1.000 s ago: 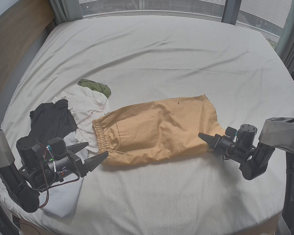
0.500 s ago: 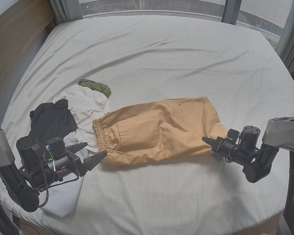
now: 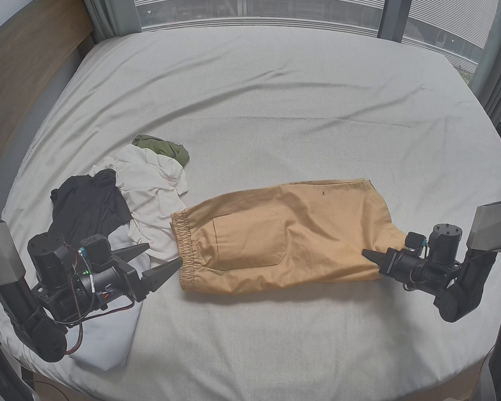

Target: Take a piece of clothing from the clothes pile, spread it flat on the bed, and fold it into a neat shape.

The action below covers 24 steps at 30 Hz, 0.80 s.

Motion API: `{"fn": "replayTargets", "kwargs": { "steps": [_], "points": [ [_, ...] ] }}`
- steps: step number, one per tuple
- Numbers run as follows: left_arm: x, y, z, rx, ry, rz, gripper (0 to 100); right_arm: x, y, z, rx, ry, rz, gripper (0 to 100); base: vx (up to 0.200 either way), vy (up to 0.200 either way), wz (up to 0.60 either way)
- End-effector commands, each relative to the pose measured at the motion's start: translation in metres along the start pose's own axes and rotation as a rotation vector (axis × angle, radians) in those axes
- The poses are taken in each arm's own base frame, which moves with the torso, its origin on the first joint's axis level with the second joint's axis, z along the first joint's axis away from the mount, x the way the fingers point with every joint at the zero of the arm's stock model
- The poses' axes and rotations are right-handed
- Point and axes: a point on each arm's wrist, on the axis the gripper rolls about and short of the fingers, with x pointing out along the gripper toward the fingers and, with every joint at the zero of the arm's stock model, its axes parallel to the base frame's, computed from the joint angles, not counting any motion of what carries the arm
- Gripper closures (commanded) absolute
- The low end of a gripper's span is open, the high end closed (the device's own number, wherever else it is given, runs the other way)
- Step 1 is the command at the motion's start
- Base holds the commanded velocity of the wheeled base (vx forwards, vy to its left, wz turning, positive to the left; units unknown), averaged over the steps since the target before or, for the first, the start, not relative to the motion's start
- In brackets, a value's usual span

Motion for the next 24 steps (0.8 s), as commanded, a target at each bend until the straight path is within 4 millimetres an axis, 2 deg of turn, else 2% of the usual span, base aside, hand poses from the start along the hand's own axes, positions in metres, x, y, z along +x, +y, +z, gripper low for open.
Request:
{"fn": "replayTargets", "kwargs": {
  "steps": [1,11,18,20,24],
  "points": [
    [0.0,0.0,-0.001,-0.002,0.003,0.001,0,-0.018,-0.005,-0.009,-0.017,0.032,-0.043,100,0.0,0.0,0.0],
    [0.0,-0.001,-0.002,-0.004,0.01,-0.002,0,-0.044,-0.007,-0.027,-0.061,0.107,-0.094,100,0.0,0.0,0.0],
    [0.0,-0.001,-0.003,-0.004,0.011,-0.002,0,-0.061,-0.011,-0.032,-0.088,0.128,-0.133,100,0.0,0.0,0.0],
    [0.0,-0.001,-0.003,-0.004,0.011,-0.003,0,-0.073,-0.009,-0.034,-0.1,0.123,-0.145,100,0.0,0.0,0.0],
    [0.0,-0.001,-0.003,-0.004,0.011,-0.003,0,-0.084,-0.007,-0.039,-0.098,0.127,-0.159,100,0.0,0.0,0.0]
  ]
}}
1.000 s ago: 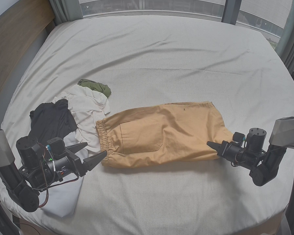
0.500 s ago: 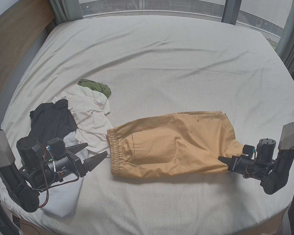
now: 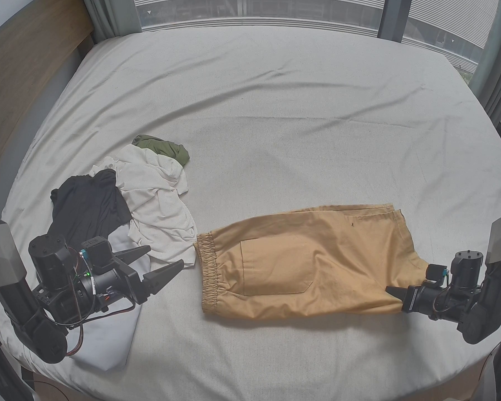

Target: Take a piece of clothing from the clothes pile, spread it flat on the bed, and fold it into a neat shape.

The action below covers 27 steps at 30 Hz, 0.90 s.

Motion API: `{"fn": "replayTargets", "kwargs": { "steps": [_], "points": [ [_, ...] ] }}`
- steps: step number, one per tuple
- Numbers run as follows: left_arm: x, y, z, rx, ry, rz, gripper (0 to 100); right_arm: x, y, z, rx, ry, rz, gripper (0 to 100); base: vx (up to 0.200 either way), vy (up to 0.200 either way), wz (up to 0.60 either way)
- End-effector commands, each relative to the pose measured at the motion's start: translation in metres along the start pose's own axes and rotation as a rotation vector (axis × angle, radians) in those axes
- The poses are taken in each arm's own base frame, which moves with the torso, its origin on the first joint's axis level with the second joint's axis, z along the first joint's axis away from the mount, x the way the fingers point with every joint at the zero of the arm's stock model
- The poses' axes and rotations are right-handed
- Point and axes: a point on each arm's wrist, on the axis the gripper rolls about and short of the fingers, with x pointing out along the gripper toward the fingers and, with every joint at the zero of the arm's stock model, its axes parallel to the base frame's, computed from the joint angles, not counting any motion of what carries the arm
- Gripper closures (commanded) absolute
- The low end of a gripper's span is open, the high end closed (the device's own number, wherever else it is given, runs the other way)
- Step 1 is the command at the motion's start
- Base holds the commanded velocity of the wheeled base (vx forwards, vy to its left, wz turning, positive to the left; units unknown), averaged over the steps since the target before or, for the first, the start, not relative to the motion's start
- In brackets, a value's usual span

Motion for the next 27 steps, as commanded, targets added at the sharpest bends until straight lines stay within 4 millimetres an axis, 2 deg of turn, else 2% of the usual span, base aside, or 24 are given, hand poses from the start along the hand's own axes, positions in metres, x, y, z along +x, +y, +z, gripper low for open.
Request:
{"fn": "replayTargets", "kwargs": {
  "steps": [1,7,15,27],
  "points": [
    [0.0,0.0,-0.001,-0.001,0.002,0.0,0,-0.016,0.001,-0.007,0.006,0.014,-0.031,100,0.0,0.0,0.0],
    [0.0,-0.001,-0.001,-0.001,0.003,-0.005,0,-0.025,-0.005,-0.008,0.016,0.008,-0.071,100,0.0,0.0,0.0],
    [0.0,-0.002,-0.001,-0.001,0.005,-0.006,0,-0.036,-0.025,-0.008,0.047,-0.001,-0.161,100,0.0,0.0,0.0],
    [0.001,-0.003,-0.002,-0.001,0.007,-0.01,0,-0.032,-0.022,-0.017,0.059,0.081,-0.151,100,0.0,0.0,0.0]
  ]
}}
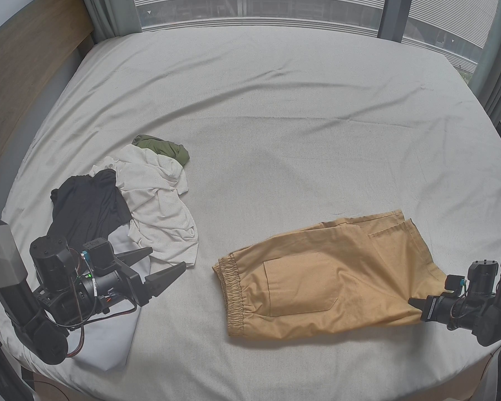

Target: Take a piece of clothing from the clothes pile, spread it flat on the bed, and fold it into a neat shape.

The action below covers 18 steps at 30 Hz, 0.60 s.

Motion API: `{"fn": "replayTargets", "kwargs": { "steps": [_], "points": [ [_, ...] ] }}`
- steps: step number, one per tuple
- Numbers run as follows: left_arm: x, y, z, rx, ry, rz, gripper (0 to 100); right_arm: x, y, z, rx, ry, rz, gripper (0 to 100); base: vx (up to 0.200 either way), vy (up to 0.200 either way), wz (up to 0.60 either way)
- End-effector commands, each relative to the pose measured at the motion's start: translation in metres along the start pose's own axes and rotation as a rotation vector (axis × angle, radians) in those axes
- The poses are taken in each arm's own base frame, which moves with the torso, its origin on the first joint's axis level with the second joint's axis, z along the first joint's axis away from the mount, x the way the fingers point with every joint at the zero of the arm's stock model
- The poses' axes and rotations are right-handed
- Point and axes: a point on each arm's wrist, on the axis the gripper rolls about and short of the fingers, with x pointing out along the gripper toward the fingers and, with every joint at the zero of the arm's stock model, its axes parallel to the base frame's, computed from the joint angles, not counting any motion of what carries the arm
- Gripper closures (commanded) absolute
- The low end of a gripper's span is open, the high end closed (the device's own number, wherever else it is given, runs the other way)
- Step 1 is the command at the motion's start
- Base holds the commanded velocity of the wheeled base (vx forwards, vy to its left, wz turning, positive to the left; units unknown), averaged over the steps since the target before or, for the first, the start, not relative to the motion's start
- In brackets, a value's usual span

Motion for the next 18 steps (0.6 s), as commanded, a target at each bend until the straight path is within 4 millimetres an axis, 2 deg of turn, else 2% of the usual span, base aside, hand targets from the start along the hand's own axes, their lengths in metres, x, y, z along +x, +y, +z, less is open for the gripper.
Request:
{"fn": "replayTargets", "kwargs": {
  "steps": [1,7,14,18],
  "points": [
    [0.0,0.0,0.0,-0.001,0.001,0.0,0,0.0,0.003,-0.005,0.004,0.021,0.01,0,0.0,0.0,0.0],
    [0.001,0.0,-0.002,-0.004,0.008,-0.002,0,-0.006,-0.003,0.008,0.0,-0.1,-0.054,0,0.0,0.0,0.0],
    [0.001,0.0,-0.002,-0.004,0.01,-0.004,0,-0.025,-0.02,0.024,0.026,-0.218,-0.131,0,0.0,0.0,0.0],
    [0.001,-0.002,-0.004,-0.004,0.016,-0.011,0,-0.029,-0.03,0.043,0.012,-0.314,-0.142,0,0.0,0.0,0.0]
  ]
}}
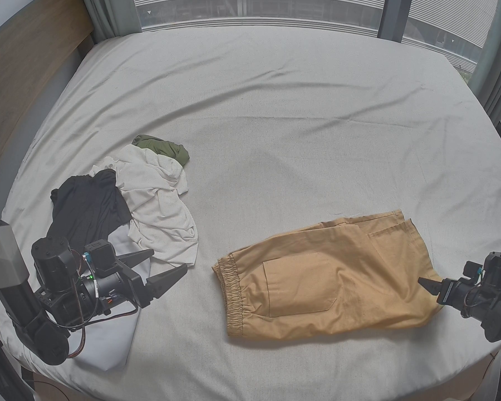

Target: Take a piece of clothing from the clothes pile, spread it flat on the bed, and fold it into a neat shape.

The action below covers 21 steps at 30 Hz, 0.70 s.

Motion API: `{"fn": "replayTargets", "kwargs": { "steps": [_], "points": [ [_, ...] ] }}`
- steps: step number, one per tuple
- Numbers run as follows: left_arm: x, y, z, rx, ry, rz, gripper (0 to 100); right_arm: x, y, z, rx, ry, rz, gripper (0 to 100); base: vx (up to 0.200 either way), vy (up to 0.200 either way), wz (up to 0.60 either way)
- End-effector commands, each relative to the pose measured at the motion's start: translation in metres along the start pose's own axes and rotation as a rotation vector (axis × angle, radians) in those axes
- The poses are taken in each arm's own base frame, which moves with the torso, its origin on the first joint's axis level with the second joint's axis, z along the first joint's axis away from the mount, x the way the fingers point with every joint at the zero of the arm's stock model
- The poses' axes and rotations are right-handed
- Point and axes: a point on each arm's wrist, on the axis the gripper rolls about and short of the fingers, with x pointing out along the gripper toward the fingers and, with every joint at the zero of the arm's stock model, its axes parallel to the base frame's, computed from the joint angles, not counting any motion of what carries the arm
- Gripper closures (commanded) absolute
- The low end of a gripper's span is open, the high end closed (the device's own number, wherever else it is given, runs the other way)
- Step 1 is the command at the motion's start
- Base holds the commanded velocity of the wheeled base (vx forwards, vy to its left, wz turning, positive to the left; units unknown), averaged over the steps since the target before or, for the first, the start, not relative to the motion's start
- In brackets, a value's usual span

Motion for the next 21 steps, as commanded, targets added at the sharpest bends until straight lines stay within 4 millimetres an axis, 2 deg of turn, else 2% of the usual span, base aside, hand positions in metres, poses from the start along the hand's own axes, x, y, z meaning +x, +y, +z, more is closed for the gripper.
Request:
{"fn": "replayTargets", "kwargs": {
  "steps": [1,7,13,16,19,21],
  "points": [
    [0.0,-0.002,-0.001,-0.001,0.006,-0.008,0,-0.001,-0.008,0.023,-0.018,-0.115,-0.002,0,0.0,0.0,0.0],
    [0.003,-0.003,-0.005,-0.004,0.02,-0.012,0,0.017,-0.003,0.052,-0.051,-0.209,0.138,0,0.0,0.0,0.0],
    [0.004,-0.006,-0.006,-0.004,0.027,-0.027,0,0.053,0.01,0.082,-0.12,-0.297,0.255,0,0.0,0.0,0.0],
    [0.005,-0.007,-0.007,-0.003,0.03,-0.033,0,0.075,0.016,0.09,-0.135,-0.297,0.291,0,0.0,0.0,0.0],
    [0.006,-0.008,-0.007,-0.002,0.031,-0.036,0,0.085,0.02,0.089,-0.13,-0.271,0.302,0,0.0,0.0,0.0],
    [0.006,-0.008,-0.007,-0.005,0.032,-0.035,0,0.1,0.022,0.086,-0.133,-0.253,0.315,0,0.0,0.0,0.0]
  ]
}}
